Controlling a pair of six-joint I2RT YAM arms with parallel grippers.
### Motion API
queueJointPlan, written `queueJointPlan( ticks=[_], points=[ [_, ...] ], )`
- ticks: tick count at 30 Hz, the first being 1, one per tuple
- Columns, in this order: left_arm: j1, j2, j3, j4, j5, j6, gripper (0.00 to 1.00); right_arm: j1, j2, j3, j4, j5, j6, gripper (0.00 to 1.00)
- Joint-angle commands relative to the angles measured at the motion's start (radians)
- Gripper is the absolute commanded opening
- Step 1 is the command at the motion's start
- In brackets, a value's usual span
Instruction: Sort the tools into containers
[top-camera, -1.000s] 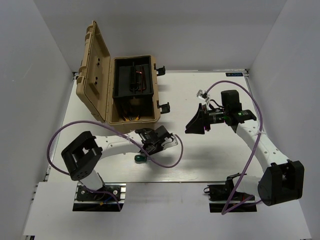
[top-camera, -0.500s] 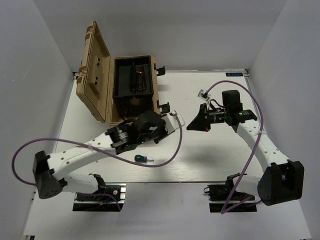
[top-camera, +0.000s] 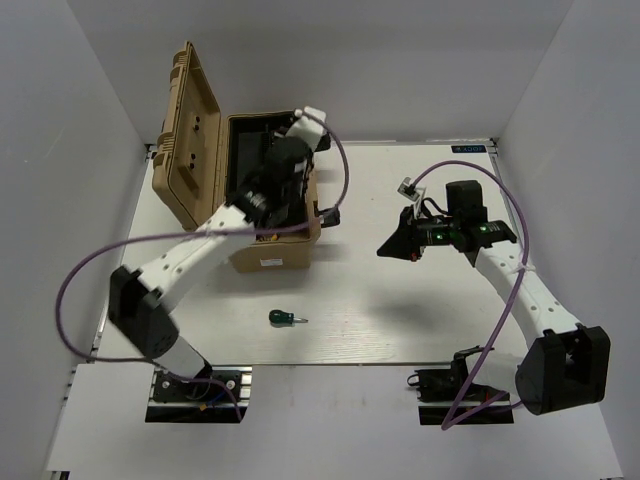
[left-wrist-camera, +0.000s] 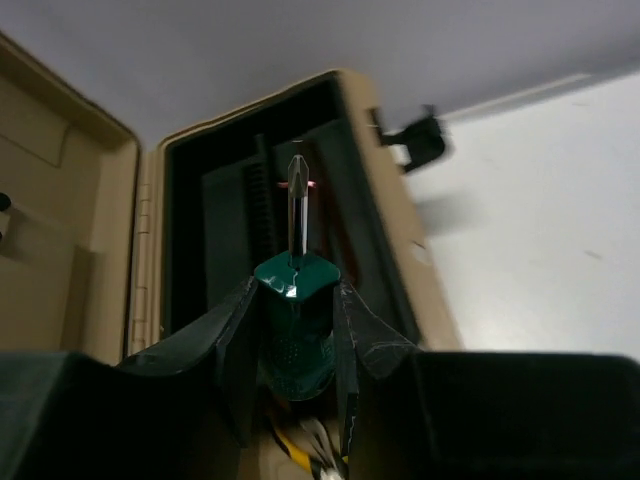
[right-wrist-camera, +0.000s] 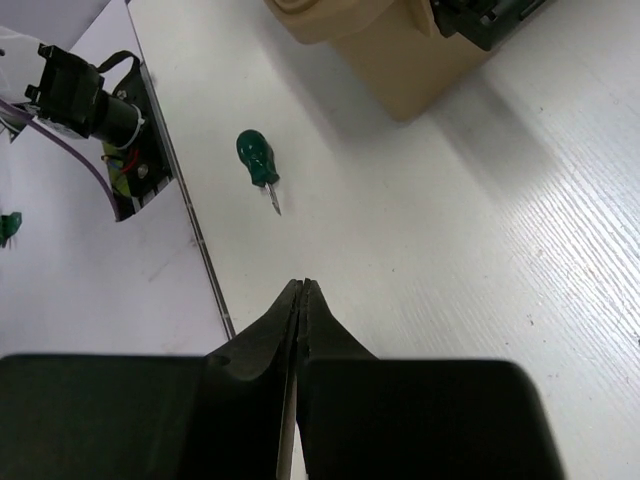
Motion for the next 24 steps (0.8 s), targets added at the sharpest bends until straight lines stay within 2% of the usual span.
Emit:
queueJointPlan(
  ticks=[1, 5, 7, 12, 16, 17, 18, 19, 20, 23, 24],
  points=[
    [0.132, 0.129, 0.141, -0.037, -0.036, -0.07, 0.0, -0.003, -0.037, -0.01, 0.017, 0.012, 0.004, 0.0],
    [0.232, 0.316, 0.383, -0.185, -0.001, -0.113, 0.0, -0.006, -0.042, -0.018, 0.019, 0.014, 0.002, 0.0],
    [0.275, 0.378, 0.417, -0.226, 0.016, -0.128, 0.0, -0.007, -0.045, -0.016, 0.016, 0.009, 0.005, 0.0],
    [0.316, 0.419, 0.437, -0.25, 0.027, -0.128, 0.0, -0.007, -0.042, -0.018, 0.013, 0.006, 0.004, 0.0],
    [0.336, 0.442, 0.419, -0.278, 0.027, -0.137, 0.18, -0.006, -0.04, -0.016, 0.014, -0.001, 0.004, 0.0],
    [0.336, 0.442, 0.408, -0.278, 0.048, -0.137, 0.3, -0.007, -0.039, -0.016, 0.016, -0.001, 0.005, 0.0],
    [0.336, 0.427, 0.396, -0.269, 0.058, -0.137, 0.38, -0.006, -0.039, -0.018, 0.017, -0.003, 0.005, 0.03],
    [0.336, 0.407, 0.385, -0.258, 0.058, -0.137, 0.45, -0.004, -0.034, -0.016, 0.016, -0.001, 0.005, 0.12],
    [0.336, 0.407, 0.385, -0.258, 0.081, -0.125, 0.55, -0.007, -0.034, -0.016, 0.014, -0.007, 0.005, 0.28],
    [0.321, 0.393, 0.452, -0.313, 0.104, -0.105, 0.61, -0.006, -0.031, -0.013, 0.004, -0.012, -0.01, 0.48],
    [0.321, 0.393, 0.495, -0.333, 0.104, -0.096, 0.65, -0.007, -0.031, -0.013, -0.003, -0.014, -0.012, 0.49]
  ],
)
